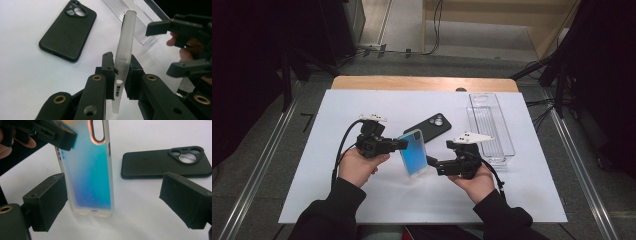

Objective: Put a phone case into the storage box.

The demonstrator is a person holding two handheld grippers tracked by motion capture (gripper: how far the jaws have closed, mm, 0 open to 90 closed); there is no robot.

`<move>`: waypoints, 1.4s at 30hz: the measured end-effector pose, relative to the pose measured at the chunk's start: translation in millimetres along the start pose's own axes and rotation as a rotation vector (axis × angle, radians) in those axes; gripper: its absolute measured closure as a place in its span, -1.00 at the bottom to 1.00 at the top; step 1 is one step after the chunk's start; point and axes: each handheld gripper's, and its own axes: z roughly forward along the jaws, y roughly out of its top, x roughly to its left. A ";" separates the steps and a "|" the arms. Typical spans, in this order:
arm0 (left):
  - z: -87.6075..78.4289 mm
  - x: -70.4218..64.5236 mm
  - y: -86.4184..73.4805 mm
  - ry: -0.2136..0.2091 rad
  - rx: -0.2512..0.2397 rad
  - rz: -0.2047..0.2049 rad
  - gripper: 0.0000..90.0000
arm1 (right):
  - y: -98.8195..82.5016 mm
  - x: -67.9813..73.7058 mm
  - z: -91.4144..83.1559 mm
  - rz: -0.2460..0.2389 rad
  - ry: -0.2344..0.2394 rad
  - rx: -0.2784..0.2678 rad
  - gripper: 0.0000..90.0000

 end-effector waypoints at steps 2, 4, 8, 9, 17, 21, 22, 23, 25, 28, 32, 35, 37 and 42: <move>0.0 -2.2 0.0 0.027 -0.006 0.000 0.80 | -0.7 2.3 1.3 -0.002 -0.013 0.006 -0.87; -0.2 -3.6 -0.2 0.041 -0.017 0.003 0.80 | -1.3 4.1 2.9 0.001 -0.020 0.005 -0.87; -0.2 -3.5 -0.1 0.044 -0.029 -0.015 0.80 | -4.1 7.1 7.1 0.011 0.026 0.013 -0.87; -0.2 -2.9 -0.1 0.042 -0.027 -0.018 0.80 | -4.7 8.3 8.2 0.004 0.026 0.015 -0.87; 3.6 -3.4 -0.2 0.046 -0.024 -0.051 0.80 | -6.6 15.2 16.0 -0.034 -0.010 0.045 -0.87; 5.3 -5.4 -0.3 0.037 -0.021 -0.057 0.80 | -6.3 17.0 17.9 -0.030 -0.009 0.036 -0.87; 5.6 -6.3 -0.2 0.035 -0.019 -0.055 0.80 | -6.1 17.6 18.2 -0.026 -0.005 0.031 -0.87; 6.0 -7.3 -0.2 0.035 -0.020 -0.055 0.80 | -5.8 17.9 18.7 -0.027 -0.002 0.025 -0.87; 6.7 -8.5 -0.2 0.028 -0.018 -0.055 0.80 | -5.1 19.2 19.8 -0.024 -0.005 0.022 -0.87; 7.8 -10.8 -0.4 0.021 -0.014 -0.055 0.80 | -4.3 21.7 23.1 -0.026 -0.021 0.030 -0.87; 10.4 -14.3 -0.5 0.015 -0.008 -0.051 0.80 | -4.0 24.4 25.9 -0.032 -0.028 0.033 -0.87; 12.5 -16.5 -0.8 0.009 0.000 -0.050 0.80 | -3.1 25.1 27.0 -0.033 -0.032 0.031 -0.87; 13.9 -18.0 -1.1 0.006 0.005 -0.047 0.80 | -2.5 25.3 27.3 -0.033 -0.035 0.025 -0.87; 16.7 -22.3 -1.4 0.003 0.014 -0.044 0.80 | -2.0 27.7 29.0 -0.035 -0.041 0.016 -0.87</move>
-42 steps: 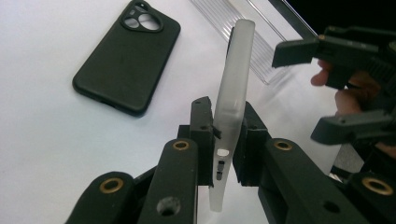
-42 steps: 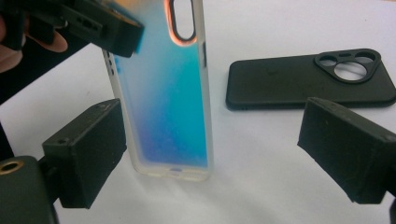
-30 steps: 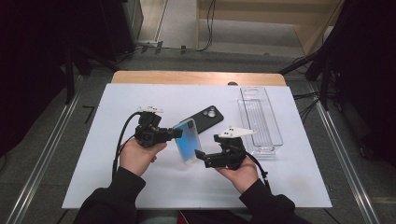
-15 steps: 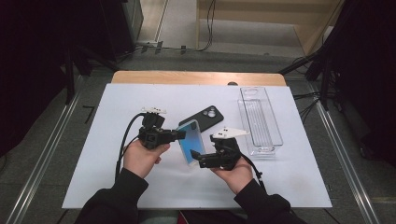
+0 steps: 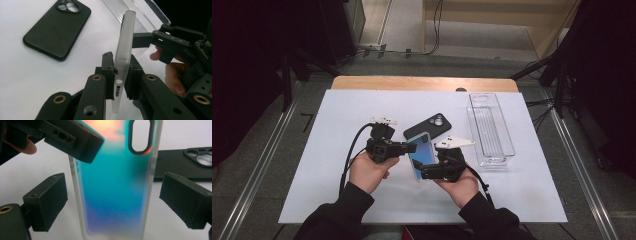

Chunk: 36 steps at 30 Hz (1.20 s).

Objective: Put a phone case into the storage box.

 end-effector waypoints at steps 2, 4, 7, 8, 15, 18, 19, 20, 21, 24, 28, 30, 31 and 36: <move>0.8 -1.6 -0.2 -0.003 0.001 0.005 0.80 | 0.4 0.8 1.0 -0.001 -0.007 0.000 -0.87; 2.0 -3.4 -0.5 -0.003 0.004 0.008 0.80 | 0.6 1.4 1.9 -0.001 -0.005 -0.005 -0.87; 4.4 -5.9 -1.2 -0.015 0.011 0.012 0.80 | 1.1 2.6 3.5 -0.006 -0.014 -0.006 -0.87; 5.3 -6.9 -1.7 -0.015 0.008 0.007 0.80 | 1.2 3.0 3.9 -0.001 -0.016 -0.005 -0.87; 8.3 -10.3 -2.6 -0.018 0.014 0.008 0.80 | 0.7 1.9 8.0 -0.011 -0.029 0.001 -0.67; 7.7 -10.3 -2.6 -0.021 0.014 0.012 0.79 | 0.8 1.1 7.1 -0.018 -0.023 -0.002 -0.66; 7.3 -10.0 -2.6 -0.024 0.014 0.015 0.79 | 0.9 1.0 6.6 -0.020 -0.019 -0.004 -0.65; 6.9 -10.4 -2.6 -0.025 0.006 0.013 0.79 | 1.1 0.6 6.4 -0.023 -0.018 -0.007 -0.65; 6.6 -11.0 -2.5 -0.025 0.004 0.013 0.78 | 1.5 0.5 6.1 -0.021 -0.013 -0.008 -0.65; 3.8 -11.9 -1.2 -0.024 -0.010 0.015 0.55 | 2.3 0.0 5.9 -0.022 -0.006 -0.002 -0.64; -1.1 -11.8 0.6 -0.033 -0.025 0.014 0.29 | 1.6 -3.2 7.4 -0.019 -0.006 0.010 -0.64; -3.8 -11.7 1.2 -0.043 -0.039 0.020 0.17 | 1.4 -5.5 7.6 -0.020 -0.007 0.015 -0.64; -5.1 -11.8 1.4 -0.051 -0.047 0.021 0.11 | 1.3 -7.5 7.6 -0.024 -0.012 0.016 -0.64; -9.0 -10.6 1.3 -0.084 -0.044 0.040 -0.08 | 2.9 -15.9 5.4 -0.005 -0.002 0.011 -0.64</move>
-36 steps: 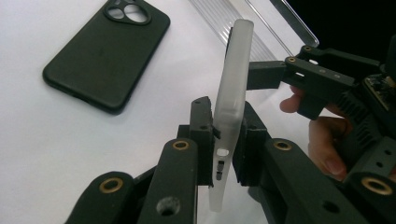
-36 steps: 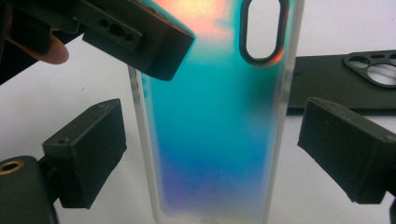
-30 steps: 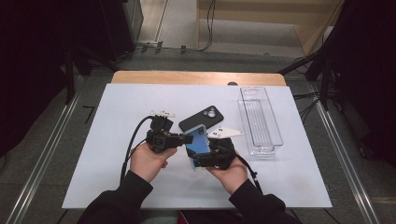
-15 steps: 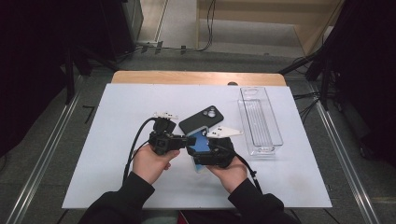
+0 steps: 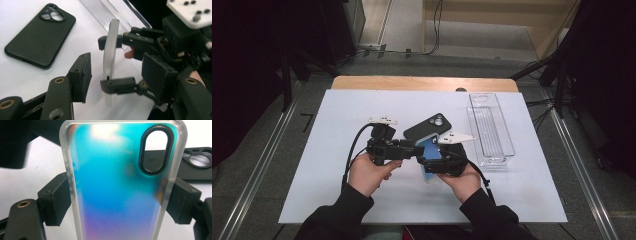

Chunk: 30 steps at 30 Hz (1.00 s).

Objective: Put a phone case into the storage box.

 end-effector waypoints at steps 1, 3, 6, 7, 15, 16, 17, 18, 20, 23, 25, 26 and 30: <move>-0.4 0.2 -0.5 -0.004 0.006 0.012 -0.13 | 0.4 -1.6 -0.6 -0.004 0.001 0.000 -0.64; -0.4 1.4 -1.3 -0.016 0.033 0.027 -0.20 | 1.4 -4.7 -2.0 -0.004 0.016 0.003 -0.64; -1.1 2.6 -3.3 -0.038 0.054 0.061 -0.26 | 2.7 -9.8 -4.9 -0.003 0.044 0.000 -0.64; -1.4 3.3 -4.0 -0.058 0.058 0.070 -0.26 | 3.2 -11.1 -5.8 -0.005 0.050 -0.003 -0.64; -4.1 10.1 -13.8 -0.074 0.085 0.190 -0.31 | 6.0 -22.0 -13.9 -0.037 0.117 0.013 -0.65; -3.8 11.1 -15.3 -0.073 0.083 0.200 -0.31 | 6.5 -23.2 -14.9 -0.039 0.124 0.017 -0.65; -3.4 12.1 -16.8 -0.075 0.083 0.210 -0.31 | 6.7 -24.5 -16.1 -0.044 0.130 0.015 -0.65; -2.9 12.8 -18.1 -0.074 0.080 0.217 -0.31 | 7.0 -25.5 -17.5 -0.049 0.133 0.016 -0.64; -1.5 15.6 -23.3 -0.077 0.071 0.242 -0.31 | 7.7 -27.3 -20.1 -0.056 0.145 0.013 -0.65; 1.5 19.1 -30.1 -0.066 0.084 0.265 -0.31 | 8.0 -28.5 -23.1 -0.057 0.164 0.013 -0.64; 3.1 20.8 -34.4 -0.060 0.093 0.277 -0.31 | 7.9 -28.6 -24.2 -0.065 0.166 0.013 -0.65; 3.5 21.3 -35.8 -0.060 0.095 0.279 -0.31 | 7.9 -28.6 -24.5 -0.069 0.169 0.013 -0.65; 3.3 26.1 -43.3 -0.088 0.092 0.279 -0.31 | 8.0 -29.0 -26.3 -0.078 0.171 0.015 -0.65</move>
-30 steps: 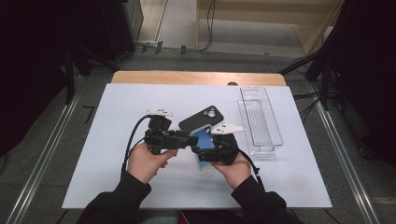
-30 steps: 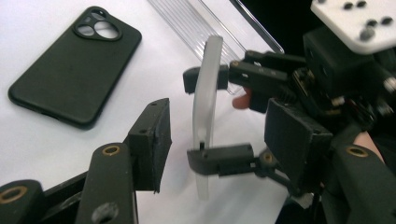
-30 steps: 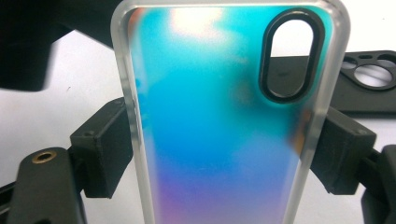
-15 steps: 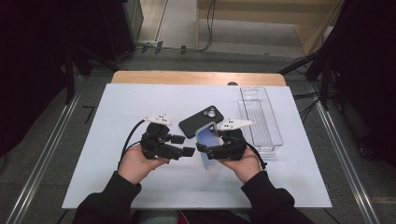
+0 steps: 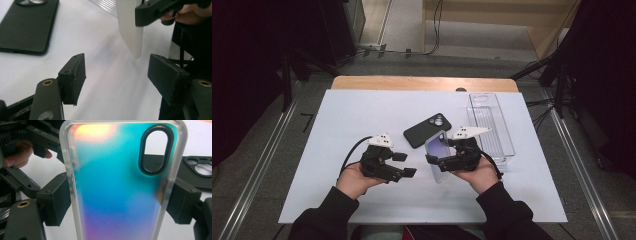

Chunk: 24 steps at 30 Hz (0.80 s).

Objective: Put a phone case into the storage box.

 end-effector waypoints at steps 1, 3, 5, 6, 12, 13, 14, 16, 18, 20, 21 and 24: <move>-0.8 1.1 -2.6 0.004 0.003 0.005 -0.31 | 0.0 0.0 -0.3 0.000 0.000 0.001 -0.65; -2.0 3.1 -7.5 -0.002 0.006 0.014 -0.31 | 0.0 -0.4 -1.7 -0.005 0.009 0.001 -0.65; -3.7 4.9 -12.7 -0.002 0.001 0.022 -0.31 | 0.1 -0.6 -2.5 -0.011 0.023 -0.004 -0.65; -4.6 5.7 -15.5 0.000 -0.001 0.019 -0.31 | 0.4 -0.2 -2.9 -0.011 0.028 -0.004 -0.65; -10.6 10.2 -30.4 0.022 0.031 0.018 -0.31 | 1.5 -0.8 -5.1 -0.023 0.038 0.003 -0.65; -11.5 10.3 -32.2 0.021 0.036 0.016 -0.31 | 1.6 -1.1 -5.7 -0.021 0.039 0.002 -0.65; -12.1 10.2 -33.9 0.018 0.039 0.015 -0.31 | 1.7 -1.3 -6.3 -0.018 0.040 0.005 -0.65; -13.1 10.2 -36.6 0.017 0.045 0.019 -0.31 | 1.9 -2.5 -7.5 -0.018 0.040 0.007 -0.65; -13.8 9.8 -39.2 0.022 0.052 0.023 -0.31 | 2.1 -3.6 -8.5 -0.017 0.039 0.007 -0.65; -15.1 10.3 -41.6 0.021 0.056 0.016 -0.31 | 2.5 -4.1 -10.1 -0.012 0.038 0.009 -0.65; -16.0 10.5 -42.9 0.024 0.054 0.012 -0.31 | 2.7 -4.3 -11.0 -0.013 0.034 0.009 -0.65; -18.9 11.6 -46.4 0.029 0.062 0.002 -0.31 | 3.6 -5.9 -14.6 -0.006 0.032 0.005 -0.65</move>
